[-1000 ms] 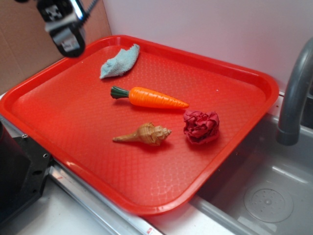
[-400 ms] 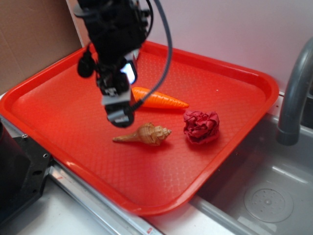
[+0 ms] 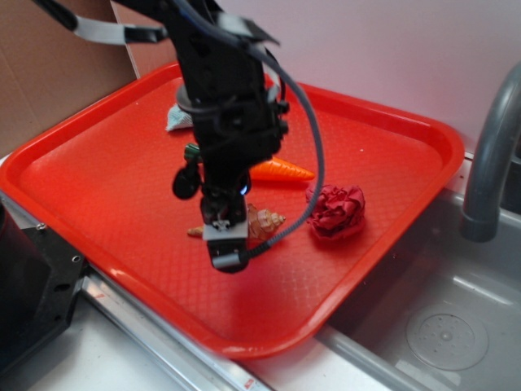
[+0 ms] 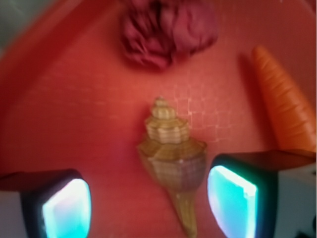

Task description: Grab the shell.

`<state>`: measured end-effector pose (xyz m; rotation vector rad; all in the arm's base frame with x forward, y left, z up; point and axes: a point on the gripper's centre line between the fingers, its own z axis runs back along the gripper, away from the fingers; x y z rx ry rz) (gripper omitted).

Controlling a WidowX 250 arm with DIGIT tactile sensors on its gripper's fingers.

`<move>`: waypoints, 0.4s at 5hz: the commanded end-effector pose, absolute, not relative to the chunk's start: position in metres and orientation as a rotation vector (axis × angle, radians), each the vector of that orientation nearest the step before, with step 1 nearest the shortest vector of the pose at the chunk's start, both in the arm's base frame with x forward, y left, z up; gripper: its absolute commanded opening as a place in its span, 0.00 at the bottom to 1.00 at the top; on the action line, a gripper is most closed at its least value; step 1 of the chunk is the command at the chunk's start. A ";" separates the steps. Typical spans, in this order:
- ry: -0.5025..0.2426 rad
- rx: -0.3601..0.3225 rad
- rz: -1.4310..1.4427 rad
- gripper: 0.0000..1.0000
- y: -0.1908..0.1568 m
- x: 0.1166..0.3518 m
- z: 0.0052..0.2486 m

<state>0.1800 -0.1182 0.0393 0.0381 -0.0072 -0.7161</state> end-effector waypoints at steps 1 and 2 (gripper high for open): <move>0.038 0.071 -0.664 1.00 -0.112 0.187 0.014; 0.049 0.075 -0.653 0.00 -0.108 0.191 0.009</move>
